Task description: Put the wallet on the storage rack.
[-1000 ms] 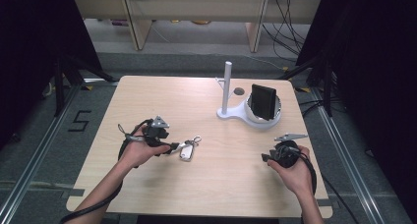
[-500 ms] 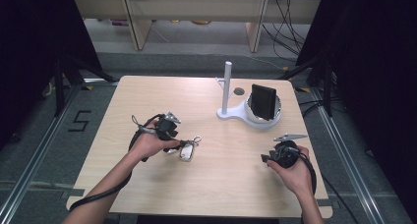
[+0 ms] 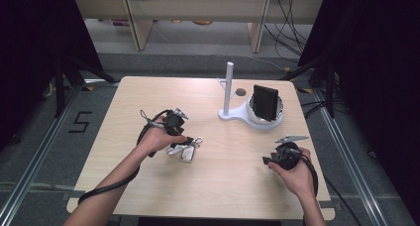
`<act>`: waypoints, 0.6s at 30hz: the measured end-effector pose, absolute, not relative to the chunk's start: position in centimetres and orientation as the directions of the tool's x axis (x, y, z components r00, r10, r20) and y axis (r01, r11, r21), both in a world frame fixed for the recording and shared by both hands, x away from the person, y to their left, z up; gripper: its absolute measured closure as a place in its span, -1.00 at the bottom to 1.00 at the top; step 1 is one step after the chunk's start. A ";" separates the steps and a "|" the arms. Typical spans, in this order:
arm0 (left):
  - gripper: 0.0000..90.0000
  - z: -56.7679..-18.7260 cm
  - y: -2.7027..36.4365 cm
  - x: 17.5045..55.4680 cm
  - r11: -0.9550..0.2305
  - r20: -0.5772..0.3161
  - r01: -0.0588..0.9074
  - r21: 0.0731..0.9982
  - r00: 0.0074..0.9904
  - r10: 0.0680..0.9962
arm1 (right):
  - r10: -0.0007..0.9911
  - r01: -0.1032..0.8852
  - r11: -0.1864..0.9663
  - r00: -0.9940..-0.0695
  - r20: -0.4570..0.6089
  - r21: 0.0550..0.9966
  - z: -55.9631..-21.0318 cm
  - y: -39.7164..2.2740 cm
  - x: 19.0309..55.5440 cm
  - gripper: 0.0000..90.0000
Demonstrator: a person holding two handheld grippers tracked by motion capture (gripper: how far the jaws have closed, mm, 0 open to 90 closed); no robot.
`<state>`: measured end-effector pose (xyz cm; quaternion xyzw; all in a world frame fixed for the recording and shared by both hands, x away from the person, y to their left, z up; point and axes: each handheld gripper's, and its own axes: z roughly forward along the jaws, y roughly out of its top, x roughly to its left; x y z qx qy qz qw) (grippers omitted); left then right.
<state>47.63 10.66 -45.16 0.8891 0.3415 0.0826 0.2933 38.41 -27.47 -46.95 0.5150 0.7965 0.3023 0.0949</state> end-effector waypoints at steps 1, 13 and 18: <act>-0.09 -45.1 10.5 47.8 -0.606 -0.049 0.555 0.570 0.759 0.649 | 0.876 0.763 0.286 -0.453 0.164 0.580 -47.0 -27.5 38.4 0.30; -0.09 -45.4 8.9 48.9 -0.613 -0.061 0.572 0.545 0.756 0.651 | 0.879 0.767 0.285 -0.449 0.163 0.575 -47.1 -27.5 38.4 0.29; -0.09 -45.8 8.5 49.2 -0.617 -0.071 0.579 0.533 0.757 0.649 | 0.896 0.772 0.286 -0.425 0.127 0.568 -47.0 -27.3 38.3 0.29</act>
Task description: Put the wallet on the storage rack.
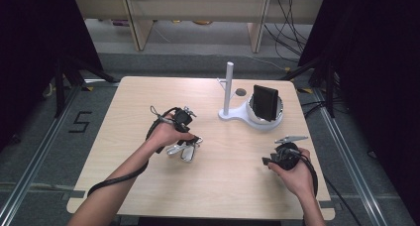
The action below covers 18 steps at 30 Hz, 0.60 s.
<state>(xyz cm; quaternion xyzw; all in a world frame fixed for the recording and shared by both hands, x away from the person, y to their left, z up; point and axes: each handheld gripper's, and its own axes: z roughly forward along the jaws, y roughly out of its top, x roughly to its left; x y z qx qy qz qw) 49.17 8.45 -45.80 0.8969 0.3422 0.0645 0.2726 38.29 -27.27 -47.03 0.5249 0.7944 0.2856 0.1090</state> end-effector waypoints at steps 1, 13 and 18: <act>-0.09 -45.9 8.4 49.2 -0.616 -0.074 0.582 0.531 0.756 0.650 | 0.896 0.773 0.285 -0.424 0.128 0.567 -47.0 -27.3 38.3 0.29; -0.09 -46.2 8.1 49.8 -0.615 -0.083 0.601 0.510 0.747 0.660 | 0.896 0.774 0.280 -0.423 0.133 0.568 -47.0 -27.4 38.4 0.26; -0.06 -46.1 7.5 50.3 -0.633 -0.073 0.611 0.475 0.744 0.664 | 0.895 0.775 0.279 -0.423 0.138 0.566 -47.0 -27.5 38.3 0.26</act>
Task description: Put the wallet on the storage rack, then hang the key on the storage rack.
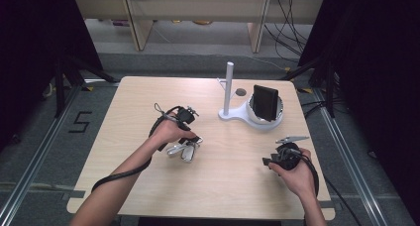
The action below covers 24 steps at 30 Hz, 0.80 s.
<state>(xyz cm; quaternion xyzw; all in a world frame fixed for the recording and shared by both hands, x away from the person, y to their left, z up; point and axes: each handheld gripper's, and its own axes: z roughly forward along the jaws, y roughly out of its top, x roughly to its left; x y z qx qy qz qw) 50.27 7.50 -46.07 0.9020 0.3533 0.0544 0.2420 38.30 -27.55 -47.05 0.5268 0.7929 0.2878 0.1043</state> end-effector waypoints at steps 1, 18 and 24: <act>-0.05 -46.0 7.4 50.3 -0.637 -0.071 0.613 0.467 0.744 0.664 | 0.898 0.777 0.294 -0.425 0.119 0.557 -47.0 -27.7 38.3 0.26; 0.09 -46.2 6.1 51.2 -0.692 -0.055 0.617 0.376 0.760 0.648 | 0.896 0.775 0.284 -0.424 0.130 0.565 -46.8 -27.7 38.2 0.26; 0.17 -46.0 5.5 51.7 -0.722 -0.048 0.614 0.320 0.771 0.635 | 0.890 0.761 0.252 -0.425 0.166 0.597 -47.1 -27.5 38.2 0.26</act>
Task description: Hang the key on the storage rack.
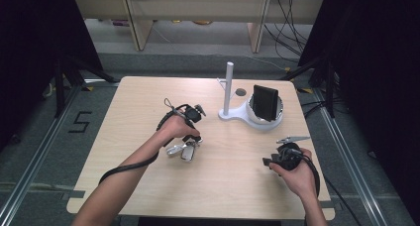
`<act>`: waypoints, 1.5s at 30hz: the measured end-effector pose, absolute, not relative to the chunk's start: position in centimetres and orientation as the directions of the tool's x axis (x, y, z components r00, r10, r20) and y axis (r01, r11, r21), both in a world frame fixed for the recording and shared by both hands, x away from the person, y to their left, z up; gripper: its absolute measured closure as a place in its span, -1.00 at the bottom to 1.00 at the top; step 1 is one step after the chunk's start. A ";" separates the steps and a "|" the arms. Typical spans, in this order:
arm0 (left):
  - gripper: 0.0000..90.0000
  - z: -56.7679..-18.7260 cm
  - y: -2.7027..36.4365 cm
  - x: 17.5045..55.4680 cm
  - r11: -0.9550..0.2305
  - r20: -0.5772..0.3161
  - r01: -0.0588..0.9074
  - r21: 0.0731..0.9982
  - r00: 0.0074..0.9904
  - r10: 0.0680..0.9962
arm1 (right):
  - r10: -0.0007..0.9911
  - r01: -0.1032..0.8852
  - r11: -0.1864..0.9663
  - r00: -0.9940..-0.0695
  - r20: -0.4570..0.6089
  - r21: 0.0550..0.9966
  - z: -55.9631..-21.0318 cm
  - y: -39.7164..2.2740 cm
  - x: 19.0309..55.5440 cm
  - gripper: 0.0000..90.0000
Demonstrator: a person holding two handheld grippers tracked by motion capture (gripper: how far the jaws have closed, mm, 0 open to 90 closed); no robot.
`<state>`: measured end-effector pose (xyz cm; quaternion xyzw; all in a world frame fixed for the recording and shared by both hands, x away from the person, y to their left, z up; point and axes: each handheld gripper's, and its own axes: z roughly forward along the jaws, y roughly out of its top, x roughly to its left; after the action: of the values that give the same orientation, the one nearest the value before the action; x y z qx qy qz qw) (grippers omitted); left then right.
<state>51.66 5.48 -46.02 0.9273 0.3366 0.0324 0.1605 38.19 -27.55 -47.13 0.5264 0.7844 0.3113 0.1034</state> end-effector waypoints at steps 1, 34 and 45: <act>0.18 -46.1 5.3 51.7 -0.725 -0.043 0.613 0.314 0.772 0.634 | 0.890 0.761 0.252 -0.425 0.165 0.597 -47.1 -27.6 38.2 0.25; 0.31 -47.1 4.4 51.9 -0.739 -0.038 0.622 0.259 0.771 0.635 | 0.890 0.773 0.288 -0.434 0.140 0.565 -46.9 -27.2 38.0 0.26; 0.35 -47.8 4.2 50.9 -0.771 -0.004 0.597 0.220 0.791 0.612 | 0.884 0.770 0.292 -0.443 0.146 0.568 -46.9 -27.1 38.0 0.26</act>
<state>50.94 4.15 -47.82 0.9405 0.3214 0.0340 0.1053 37.99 -27.10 -46.89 0.5183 0.7978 0.2920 0.0981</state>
